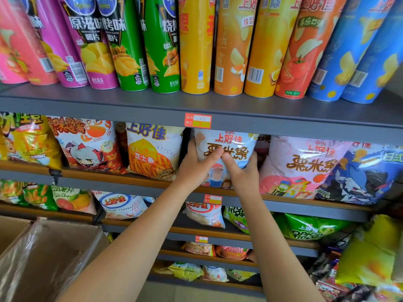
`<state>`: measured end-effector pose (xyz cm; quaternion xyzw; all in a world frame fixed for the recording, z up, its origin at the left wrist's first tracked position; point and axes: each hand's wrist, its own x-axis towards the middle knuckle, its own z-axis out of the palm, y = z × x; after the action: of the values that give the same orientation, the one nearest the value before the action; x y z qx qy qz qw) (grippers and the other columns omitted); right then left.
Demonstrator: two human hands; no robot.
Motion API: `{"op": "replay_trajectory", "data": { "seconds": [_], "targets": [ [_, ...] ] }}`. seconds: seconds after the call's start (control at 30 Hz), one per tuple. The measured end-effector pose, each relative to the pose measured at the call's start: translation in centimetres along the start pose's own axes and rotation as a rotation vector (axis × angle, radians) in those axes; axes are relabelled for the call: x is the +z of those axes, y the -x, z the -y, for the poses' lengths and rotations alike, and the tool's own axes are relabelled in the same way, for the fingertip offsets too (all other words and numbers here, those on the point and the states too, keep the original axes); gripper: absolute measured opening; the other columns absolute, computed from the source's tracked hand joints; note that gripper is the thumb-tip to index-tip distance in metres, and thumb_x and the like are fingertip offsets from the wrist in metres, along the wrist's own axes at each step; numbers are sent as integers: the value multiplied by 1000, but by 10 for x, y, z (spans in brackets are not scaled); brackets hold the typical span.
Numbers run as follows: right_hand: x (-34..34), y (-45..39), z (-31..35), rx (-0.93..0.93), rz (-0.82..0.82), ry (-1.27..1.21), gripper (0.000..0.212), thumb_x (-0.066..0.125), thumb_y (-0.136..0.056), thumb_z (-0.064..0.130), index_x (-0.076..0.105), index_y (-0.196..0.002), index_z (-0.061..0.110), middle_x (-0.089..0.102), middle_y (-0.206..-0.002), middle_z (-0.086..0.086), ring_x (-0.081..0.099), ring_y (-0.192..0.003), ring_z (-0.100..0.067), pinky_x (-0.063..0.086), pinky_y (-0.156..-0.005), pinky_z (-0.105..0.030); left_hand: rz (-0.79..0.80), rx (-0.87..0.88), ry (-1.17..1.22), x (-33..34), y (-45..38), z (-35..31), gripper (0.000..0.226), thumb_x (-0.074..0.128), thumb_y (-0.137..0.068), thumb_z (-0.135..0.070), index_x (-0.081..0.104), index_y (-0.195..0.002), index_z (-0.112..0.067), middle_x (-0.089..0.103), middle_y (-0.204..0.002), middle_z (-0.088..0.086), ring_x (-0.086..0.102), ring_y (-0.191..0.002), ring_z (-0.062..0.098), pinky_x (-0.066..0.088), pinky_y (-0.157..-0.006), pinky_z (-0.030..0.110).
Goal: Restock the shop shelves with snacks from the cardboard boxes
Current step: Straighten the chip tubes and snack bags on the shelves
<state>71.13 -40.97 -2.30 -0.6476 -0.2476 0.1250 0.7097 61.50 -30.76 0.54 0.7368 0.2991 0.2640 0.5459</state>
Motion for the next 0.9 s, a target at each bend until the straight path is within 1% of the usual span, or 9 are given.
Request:
{"op": "replay_trajectory", "data": {
  "seconds": [0.07, 0.2, 0.33, 0.5, 0.63, 0.7, 0.77, 0.83, 0.9],
  "targets": [
    [7, 1, -2, -3, 5, 26, 56, 78, -84, 28, 46, -128, 16, 68, -110, 7, 69, -97, -1, 56, -76, -19, -6, -2, 35, -4, 0, 7, 79, 64, -76, -69, 33, -142, -39, 62, -125, -14, 67, -107, 8, 59, -88, 35],
    [16, 0, -5, -37, 13, 121, 60, 78, -83, 37, 44, -128, 19, 67, -114, 6, 68, -101, -4, 57, -79, -19, -39, -13, 66, -8, -2, 19, 59, 61, -89, -58, 32, -139, -42, 60, -117, -22, 66, -106, 7, 58, -85, 28],
    [18, -5, -8, -37, 2, 203, 63, 75, -83, 46, 41, -129, 19, 66, -116, 5, 66, -103, -8, 56, -83, -26, -59, -39, 81, -8, -5, 19, 68, 61, -73, -73, 34, -131, -48, 60, -113, -25, 65, -109, 9, 57, -94, 40],
    [14, -4, -1, -6, 26, 224, 58, 73, -85, 45, 38, -125, 22, 62, -108, 12, 63, -94, 0, 52, -68, -12, -50, -43, 98, -9, -5, 16, 75, 62, -68, -77, 35, -130, -46, 62, -114, -21, 67, -106, 10, 57, -92, 42],
    [15, -1, -1, -10, -10, 243, 72, 70, -72, 64, 41, -122, 20, 64, -110, 9, 64, -101, -7, 54, -78, -23, -40, -66, 86, -10, -3, 15, 78, 63, -68, -79, 35, -132, -44, 64, -118, -16, 67, -106, 12, 58, -92, 43],
    [16, -5, -2, 21, -22, 243, 74, 72, -74, 64, 42, -125, 18, 64, -113, 5, 64, -103, -10, 52, -78, -22, -39, -72, 71, -10, -8, 14, 88, 62, -62, -85, 38, -133, -38, 65, -120, -12, 67, -108, 14, 55, -95, 45],
    [16, -6, -1, 33, -22, 247, 81, 71, -72, 70, 42, -127, 17, 63, -116, 3, 63, -106, -13, 54, -82, -28, -38, -91, 50, -11, -8, 8, 91, 61, -64, -83, 39, -137, -32, 64, -122, -11, 65, -111, 14, 53, -96, 42],
    [17, 1, -1, 51, -32, 265, 94, 64, -67, 82, 42, -130, 15, 62, -119, 0, 62, -110, -17, 56, -89, -38, -22, -98, 16, -11, -1, 2, 80, 60, -77, -73, 37, -140, -28, 61, -121, -11, 62, -111, 14, 52, -87, 30],
    [20, 13, 0, 27, -98, 307, 94, 63, -72, 77, 42, -135, 10, 58, -122, -5, 57, -113, -21, 53, -93, -44, -11, -117, -19, -11, 3, 3, 69, 57, -89, -64, 36, -142, -26, 57, -121, -10, 58, -110, 13, 47, -81, 26]
  ]
}}
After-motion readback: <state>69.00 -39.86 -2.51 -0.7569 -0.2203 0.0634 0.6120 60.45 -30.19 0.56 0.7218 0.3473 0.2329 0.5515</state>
